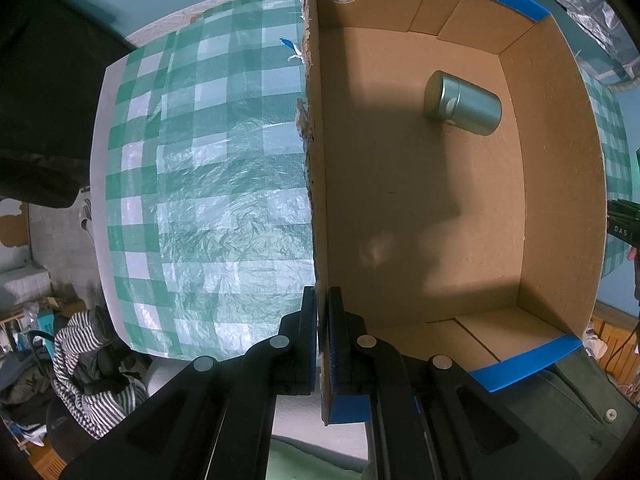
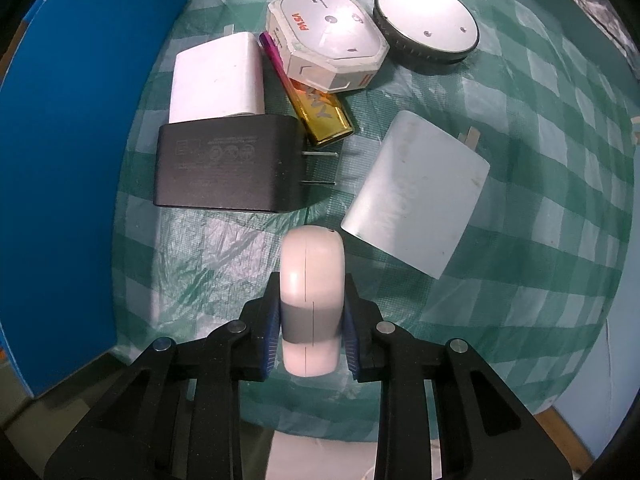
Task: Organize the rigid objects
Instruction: 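Carry the earbud case into the box with the right gripper and release beside the tin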
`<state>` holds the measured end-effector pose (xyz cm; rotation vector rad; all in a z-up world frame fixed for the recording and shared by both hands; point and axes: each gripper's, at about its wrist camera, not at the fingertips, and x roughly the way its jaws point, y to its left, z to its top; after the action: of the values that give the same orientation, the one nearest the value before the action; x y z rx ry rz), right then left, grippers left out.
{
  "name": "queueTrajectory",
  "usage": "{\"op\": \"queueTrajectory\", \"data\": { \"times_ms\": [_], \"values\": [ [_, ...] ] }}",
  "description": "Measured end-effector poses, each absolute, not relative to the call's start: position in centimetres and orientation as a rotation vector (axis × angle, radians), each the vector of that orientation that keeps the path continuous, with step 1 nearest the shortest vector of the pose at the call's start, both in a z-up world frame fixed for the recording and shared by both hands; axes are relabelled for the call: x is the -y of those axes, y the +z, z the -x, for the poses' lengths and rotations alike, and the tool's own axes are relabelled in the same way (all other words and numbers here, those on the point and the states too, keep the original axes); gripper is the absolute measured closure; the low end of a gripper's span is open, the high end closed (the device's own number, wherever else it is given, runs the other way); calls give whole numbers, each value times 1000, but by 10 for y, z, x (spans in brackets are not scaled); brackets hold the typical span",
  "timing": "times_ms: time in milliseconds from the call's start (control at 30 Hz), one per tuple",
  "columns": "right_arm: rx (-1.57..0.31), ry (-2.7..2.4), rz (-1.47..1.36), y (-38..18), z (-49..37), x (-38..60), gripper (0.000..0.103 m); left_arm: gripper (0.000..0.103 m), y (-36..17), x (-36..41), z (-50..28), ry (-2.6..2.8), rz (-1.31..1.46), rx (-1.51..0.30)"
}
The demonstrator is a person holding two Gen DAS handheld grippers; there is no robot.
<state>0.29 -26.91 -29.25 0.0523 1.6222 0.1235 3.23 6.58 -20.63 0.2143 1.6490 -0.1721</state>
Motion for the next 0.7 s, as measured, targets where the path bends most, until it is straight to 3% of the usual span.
{"op": "queueTrajectory", "data": {
  "times_ms": [267, 700],
  "values": [
    [-1592, 132, -66, -284, 14, 291, 77, 98, -207, -66, -33, -173, -210, -1651],
    [-1488, 158, -76, -225, 10, 288, 77, 98, -208, -66, -34, -178, -222, -1651]
  ]
}}
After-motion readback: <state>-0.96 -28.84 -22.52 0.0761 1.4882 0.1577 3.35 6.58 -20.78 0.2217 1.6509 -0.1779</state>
